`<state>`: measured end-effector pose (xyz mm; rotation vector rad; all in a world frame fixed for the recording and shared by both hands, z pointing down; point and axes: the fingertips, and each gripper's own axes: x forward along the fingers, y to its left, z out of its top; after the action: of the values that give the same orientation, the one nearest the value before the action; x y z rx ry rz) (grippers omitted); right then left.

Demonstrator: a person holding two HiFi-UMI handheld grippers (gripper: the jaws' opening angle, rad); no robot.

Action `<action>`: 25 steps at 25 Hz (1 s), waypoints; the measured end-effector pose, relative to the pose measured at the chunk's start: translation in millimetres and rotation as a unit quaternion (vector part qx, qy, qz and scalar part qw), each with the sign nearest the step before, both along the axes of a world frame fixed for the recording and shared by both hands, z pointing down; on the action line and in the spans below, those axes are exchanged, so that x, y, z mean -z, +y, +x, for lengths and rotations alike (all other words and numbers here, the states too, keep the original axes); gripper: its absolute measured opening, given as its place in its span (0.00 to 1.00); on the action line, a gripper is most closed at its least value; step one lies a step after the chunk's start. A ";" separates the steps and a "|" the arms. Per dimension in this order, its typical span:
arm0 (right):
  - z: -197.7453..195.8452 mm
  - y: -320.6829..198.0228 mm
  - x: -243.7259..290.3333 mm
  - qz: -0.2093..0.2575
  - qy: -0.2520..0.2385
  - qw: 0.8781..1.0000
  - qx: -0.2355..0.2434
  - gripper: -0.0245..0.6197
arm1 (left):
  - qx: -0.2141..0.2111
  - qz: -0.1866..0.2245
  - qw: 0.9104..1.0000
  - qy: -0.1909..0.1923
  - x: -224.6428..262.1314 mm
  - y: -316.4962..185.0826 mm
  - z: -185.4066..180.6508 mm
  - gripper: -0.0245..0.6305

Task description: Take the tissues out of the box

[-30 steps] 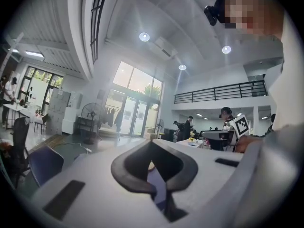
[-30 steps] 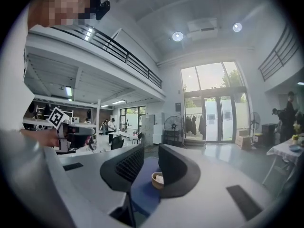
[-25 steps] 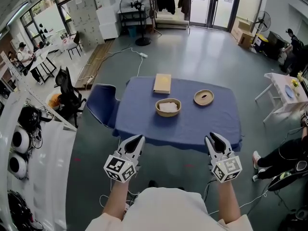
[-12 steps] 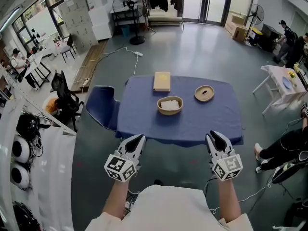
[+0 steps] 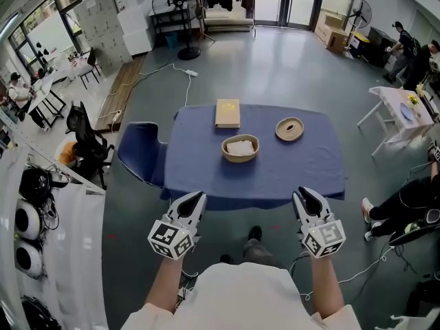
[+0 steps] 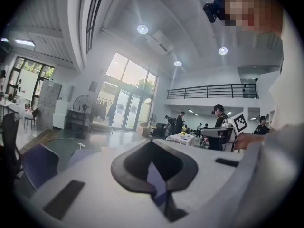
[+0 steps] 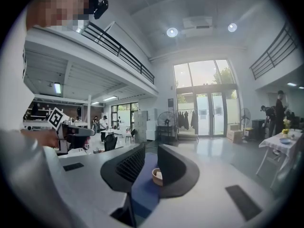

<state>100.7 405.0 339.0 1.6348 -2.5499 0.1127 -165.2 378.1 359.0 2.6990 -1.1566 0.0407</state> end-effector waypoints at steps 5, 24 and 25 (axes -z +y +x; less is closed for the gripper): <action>15.7 -62.9 3.4 -0.010 -0.002 1.000 0.004 0.20 | 0.002 -0.006 1.000 -0.004 5.2 -58.4 15.5 0.05; 109.6 -461.1 -71.4 -0.048 -0.003 0.995 0.091 0.20 | 0.048 -0.031 0.998 -0.018 -56.1 -415.1 135.7 0.05; 116.1 -479.3 -78.5 -0.051 -0.002 0.994 0.098 0.20 | 0.055 -0.034 0.998 -0.019 -62.5 -430.9 142.9 0.05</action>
<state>216.9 -74.3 417.5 1.3428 -2.6433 0.2243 -22.3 -52.8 421.5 2.5821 -1.2890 0.1115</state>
